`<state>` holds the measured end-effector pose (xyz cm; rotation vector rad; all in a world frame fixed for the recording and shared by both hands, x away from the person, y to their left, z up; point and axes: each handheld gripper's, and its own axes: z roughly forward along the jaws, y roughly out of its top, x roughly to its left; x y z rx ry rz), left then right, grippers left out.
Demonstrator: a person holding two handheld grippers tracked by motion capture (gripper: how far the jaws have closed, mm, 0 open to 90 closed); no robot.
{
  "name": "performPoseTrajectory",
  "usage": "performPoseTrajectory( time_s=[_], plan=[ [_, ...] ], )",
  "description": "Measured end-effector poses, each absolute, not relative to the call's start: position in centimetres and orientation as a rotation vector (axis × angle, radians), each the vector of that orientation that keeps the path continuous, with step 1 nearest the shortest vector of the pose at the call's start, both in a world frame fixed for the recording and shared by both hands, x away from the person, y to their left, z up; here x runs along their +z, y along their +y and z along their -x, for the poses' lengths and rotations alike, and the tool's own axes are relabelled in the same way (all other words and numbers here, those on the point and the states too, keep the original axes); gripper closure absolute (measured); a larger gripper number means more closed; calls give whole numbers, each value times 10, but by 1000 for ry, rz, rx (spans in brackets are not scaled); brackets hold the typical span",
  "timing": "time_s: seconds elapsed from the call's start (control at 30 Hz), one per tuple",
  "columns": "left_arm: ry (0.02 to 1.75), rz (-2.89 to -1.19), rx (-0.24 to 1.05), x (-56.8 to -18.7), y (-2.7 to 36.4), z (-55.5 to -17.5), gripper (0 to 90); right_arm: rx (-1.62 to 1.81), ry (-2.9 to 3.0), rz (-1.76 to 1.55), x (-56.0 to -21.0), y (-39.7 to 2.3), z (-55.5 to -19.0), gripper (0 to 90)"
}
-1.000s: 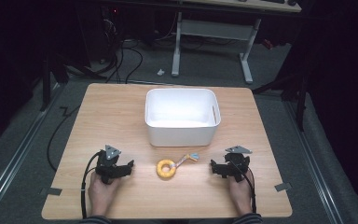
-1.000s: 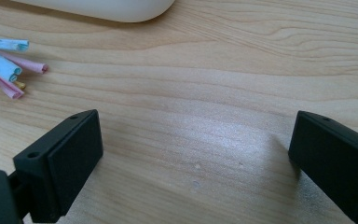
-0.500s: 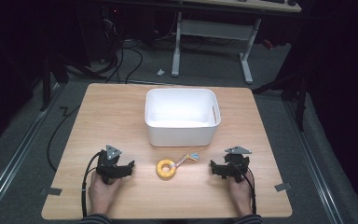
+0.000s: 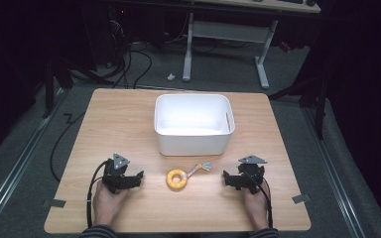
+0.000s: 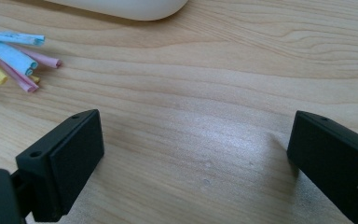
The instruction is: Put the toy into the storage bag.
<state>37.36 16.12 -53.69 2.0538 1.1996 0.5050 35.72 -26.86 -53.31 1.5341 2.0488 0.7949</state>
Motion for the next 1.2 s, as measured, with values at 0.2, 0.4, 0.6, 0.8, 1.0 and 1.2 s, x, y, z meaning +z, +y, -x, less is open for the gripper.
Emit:
performPoseTrajectory(
  time_s=[0.2,0.4,0.6,0.8,1.0,1.2],
  plan=[
    [1226,-2063,498,-535,161,-374,148,798,2053,-1528,-533,-268,-357,37],
    [1236,-2115,495,-529,157,-373,220,801,2061,-1518,-533,-268,-357,41],
    [1230,-2133,461,-527,156,-372,236,802,2062,-1519,-533,-268,-356,41],
    [1223,-2121,441,-523,155,-369,247,802,2064,-1516,-533,-267,-356,41],
    [1194,-2140,426,-516,153,-367,257,803,2066,-1510,-533,-267,-356,41],
    [1163,-2166,426,-507,151,-367,266,803,2065,-1510,-533,-267,-356,41]
  ],
)
